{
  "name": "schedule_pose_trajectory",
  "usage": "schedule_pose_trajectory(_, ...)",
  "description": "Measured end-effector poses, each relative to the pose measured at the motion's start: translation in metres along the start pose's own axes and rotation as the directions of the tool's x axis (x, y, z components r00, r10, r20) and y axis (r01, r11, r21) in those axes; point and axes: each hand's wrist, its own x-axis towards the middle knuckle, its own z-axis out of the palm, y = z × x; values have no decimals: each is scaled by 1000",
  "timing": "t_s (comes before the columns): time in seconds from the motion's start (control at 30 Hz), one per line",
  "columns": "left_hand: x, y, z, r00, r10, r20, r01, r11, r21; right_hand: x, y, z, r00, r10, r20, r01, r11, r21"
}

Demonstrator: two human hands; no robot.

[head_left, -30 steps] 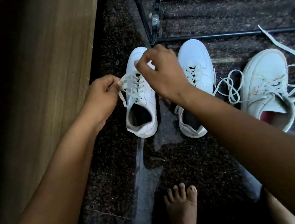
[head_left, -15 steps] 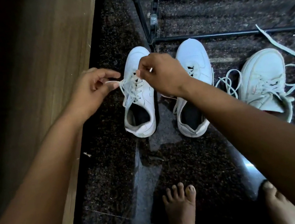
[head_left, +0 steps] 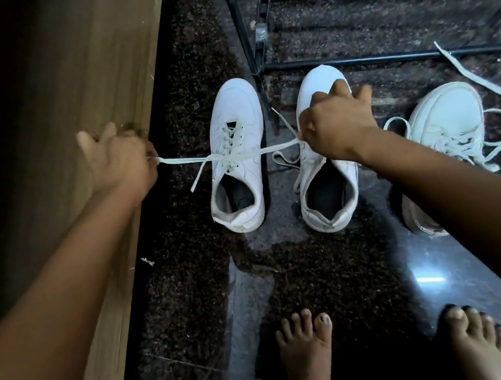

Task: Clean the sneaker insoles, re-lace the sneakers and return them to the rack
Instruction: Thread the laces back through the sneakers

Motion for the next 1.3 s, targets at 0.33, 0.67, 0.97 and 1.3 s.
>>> schedule_pose_trajectory(0.33,11,7,-2,961,-197,194,171,975,141,-8,-6,24,999,-29,-33,22,980,-198)
schedule_pose_trajectory(0.67,16,8,3,926,-282,251,246,955,164,-10,-15,24,997,-60,-48,46,969,-243)
schedule_pose_trajectory(0.97,15,10,-1,944,-280,175,257,956,141,-14,-10,26,997,-73,-37,65,977,-202)
schedule_pose_trajectory(1.3,-9,33,-21,869,-293,398,426,38,-904,-31,18,8,979,-169,-117,204,736,645)
